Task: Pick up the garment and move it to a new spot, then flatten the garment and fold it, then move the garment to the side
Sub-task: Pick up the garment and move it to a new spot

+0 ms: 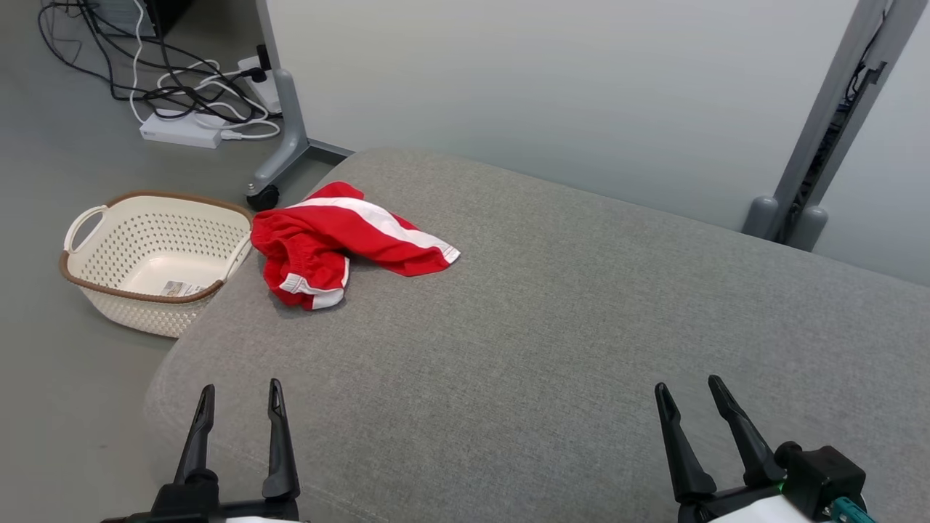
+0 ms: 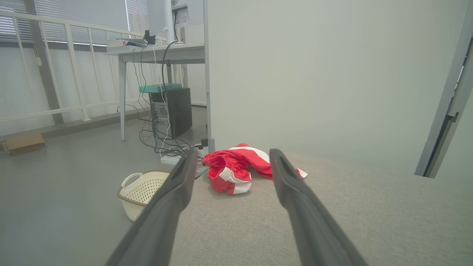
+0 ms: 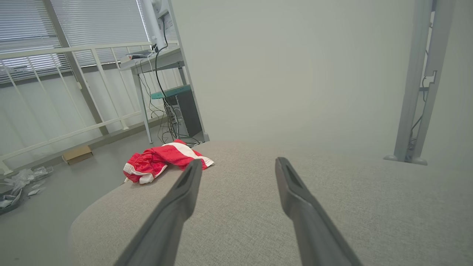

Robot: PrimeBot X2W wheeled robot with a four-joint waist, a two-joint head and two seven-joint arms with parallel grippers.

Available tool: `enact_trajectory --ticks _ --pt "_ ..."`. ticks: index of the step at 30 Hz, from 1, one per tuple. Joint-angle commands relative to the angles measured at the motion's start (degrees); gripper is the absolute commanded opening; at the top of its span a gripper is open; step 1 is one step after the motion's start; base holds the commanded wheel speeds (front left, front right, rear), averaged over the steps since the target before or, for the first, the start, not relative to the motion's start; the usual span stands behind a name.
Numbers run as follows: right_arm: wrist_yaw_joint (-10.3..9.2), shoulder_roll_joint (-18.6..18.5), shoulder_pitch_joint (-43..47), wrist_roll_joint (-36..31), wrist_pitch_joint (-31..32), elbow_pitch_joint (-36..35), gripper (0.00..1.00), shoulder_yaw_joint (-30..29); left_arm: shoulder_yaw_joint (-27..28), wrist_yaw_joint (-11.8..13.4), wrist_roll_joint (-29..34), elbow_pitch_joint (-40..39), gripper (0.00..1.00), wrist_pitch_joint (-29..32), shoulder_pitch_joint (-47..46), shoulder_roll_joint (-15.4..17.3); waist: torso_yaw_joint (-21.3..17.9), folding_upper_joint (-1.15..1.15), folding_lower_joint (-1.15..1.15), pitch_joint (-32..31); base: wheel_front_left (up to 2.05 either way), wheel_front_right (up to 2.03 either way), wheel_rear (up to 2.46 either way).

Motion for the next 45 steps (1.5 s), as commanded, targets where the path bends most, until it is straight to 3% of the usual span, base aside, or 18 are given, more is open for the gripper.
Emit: enact_trajectory --ticks 1,14,20,27,39,45 --pt "0.02 -0.3 -0.4 -0.1 -0.2 0.0 1.00 0.0 0.2 0.4 -0.3 -0.2 1.00 0.0 -0.6 0.2 0.9 0.00 0.00 0.2 0.00 0.00 0.00" --pt "0.02 -0.3 -0.2 -0.5 -0.2 0.5 1.00 0.0 0.3 1.0 -1.4 -0.4 1.00 0.0 -0.5 0.2 2.1 0.00 0.00 1.0 0.00 0.00 0.00" --pt "0.02 -0.3 0.2 -1.3 -0.2 0.1 1.00 0.2 1.4 -0.2 -2.1 1.2 1.00 0.0 -2.7 0.2 2.1 0.00 0.00 2.5 0.00 0.00 0.00" --pt "0.02 -4.7 -3.3 -1.5 -0.2 -1.3 1.00 0.9 1.0 0.5 -6.2 4.0 1.00 0.0 -11.5 0.2 0.9 0.00 0.00 10.1 0.00 0.00 0.00" --pt "0.02 -10.3 -7.8 -1.3 -0.2 -1.9 1.00 3.5 2.7 3.1 -12.1 17.5 1.00 0.0 -25.8 0.2 -1.7 0.00 0.00 17.5 0.00 0.00 0.00" --pt "0.02 -12.8 -9.7 -1.0 -0.2 -2.4 1.00 4.1 6.0 1.0 -14.3 27.4 1.00 0.0 -35.1 0.3 -3.6 0.00 0.00 21.4 0.00 0.00 0.00"
